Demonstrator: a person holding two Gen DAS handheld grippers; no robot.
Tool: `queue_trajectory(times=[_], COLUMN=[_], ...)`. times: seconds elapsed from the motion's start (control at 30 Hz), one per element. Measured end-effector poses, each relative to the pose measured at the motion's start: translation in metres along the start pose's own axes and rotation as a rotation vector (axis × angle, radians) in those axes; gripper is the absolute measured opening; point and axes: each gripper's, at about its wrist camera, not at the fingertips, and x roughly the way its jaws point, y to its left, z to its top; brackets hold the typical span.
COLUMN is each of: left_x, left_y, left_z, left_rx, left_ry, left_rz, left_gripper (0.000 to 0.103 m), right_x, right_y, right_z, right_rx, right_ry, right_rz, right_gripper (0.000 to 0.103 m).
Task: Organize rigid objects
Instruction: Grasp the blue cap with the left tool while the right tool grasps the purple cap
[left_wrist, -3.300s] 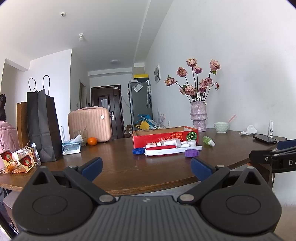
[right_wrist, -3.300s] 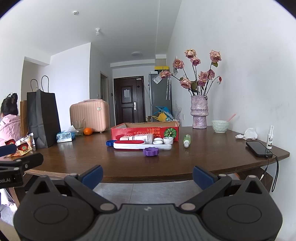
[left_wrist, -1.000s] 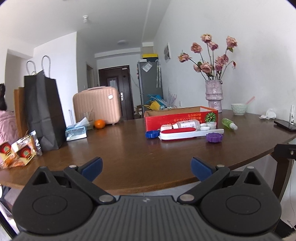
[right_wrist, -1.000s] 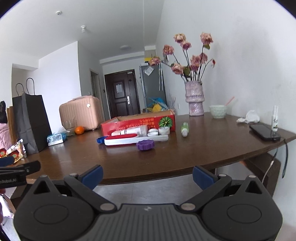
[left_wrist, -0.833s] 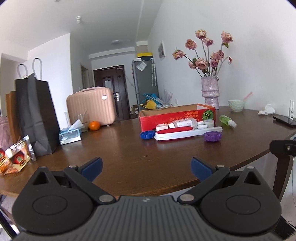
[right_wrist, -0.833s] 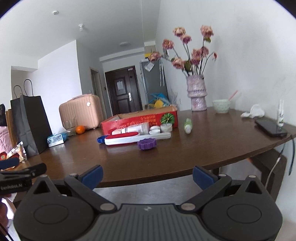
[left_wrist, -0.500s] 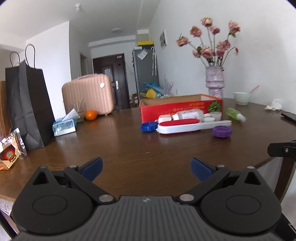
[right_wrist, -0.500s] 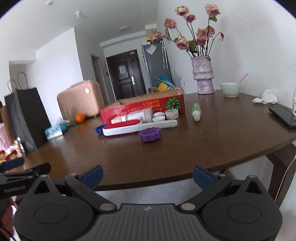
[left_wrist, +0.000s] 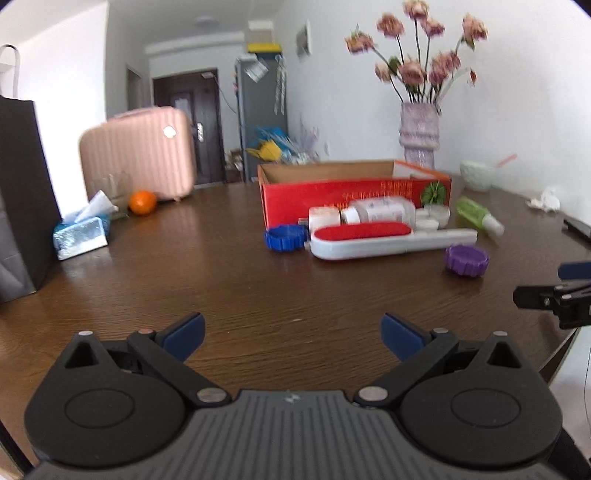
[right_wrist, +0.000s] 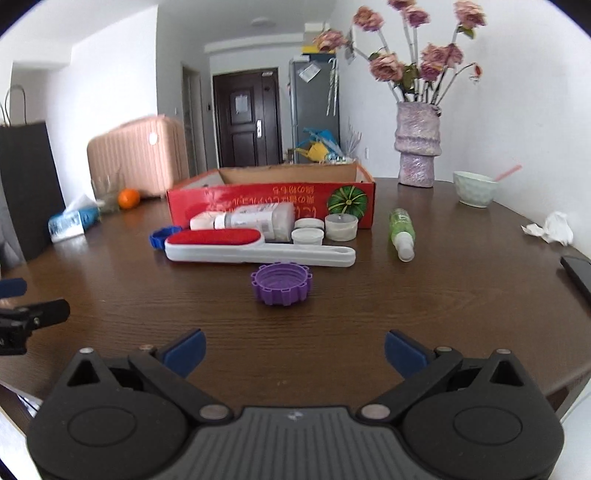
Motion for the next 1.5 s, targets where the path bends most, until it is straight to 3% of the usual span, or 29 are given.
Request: queue_trajectory(times=[0.17,0.27,0.5,0.67,0.83,1.0,1.07,1.27,1.5], left_x=[0.017,0.031,0.068,0.101,0.138,0.172,0.181,0.201,0.214], left_y=[0.004,0.009,0.026,0.034,0.048,0.058,0.06,0.055,0.047], left_z=[0.009,0.019,0.043,0.059,0.075,0.079,0.081,0.091,0.093], left_rx=[0.051,0.061,0.053,0.103,0.034,-0.024,-0.043,-0.015,0.005], left_ry=[-0.01,0.021,0.083,0.094,0.148,0.222,0.232,0.223,0.223], left_rz=[0.006,-0.022,-0.097,-0.075,-0.107,-0.143,-0.149,-0.172,-0.192], left_gripper=[0.103,0.103,0.103,0.103,0.103,0.102,0.1,0.083,0.06], right_x=[0.022,0.032,0.051,0.067,0.078,0.089,0.092,0.099,0.103], right_y=[0.002,0.003,0.008,0.007,0.008,0.009,0.006,0.001,-0.001], right_z=[0.011,0.017,0.029,0.038,0.043,0.045,0.047,0.051,0.053], right_rx=[-0.015,-0.021,-0.039,-0.037,-0.04,-0.04,-0.03,-0.032,-0.035], right_ry=[0.04,0.049,0.039,0.065,0.081,0.104,0.115,0.11,0.103], right_rz=[-0.002,0.013,0.033,0.033,0.054,0.034,0.03,0.017,0.02], right_gripper=[0.101,0.094,0.094,0.094,0.093,0.077,0.068,0.053,0.053])
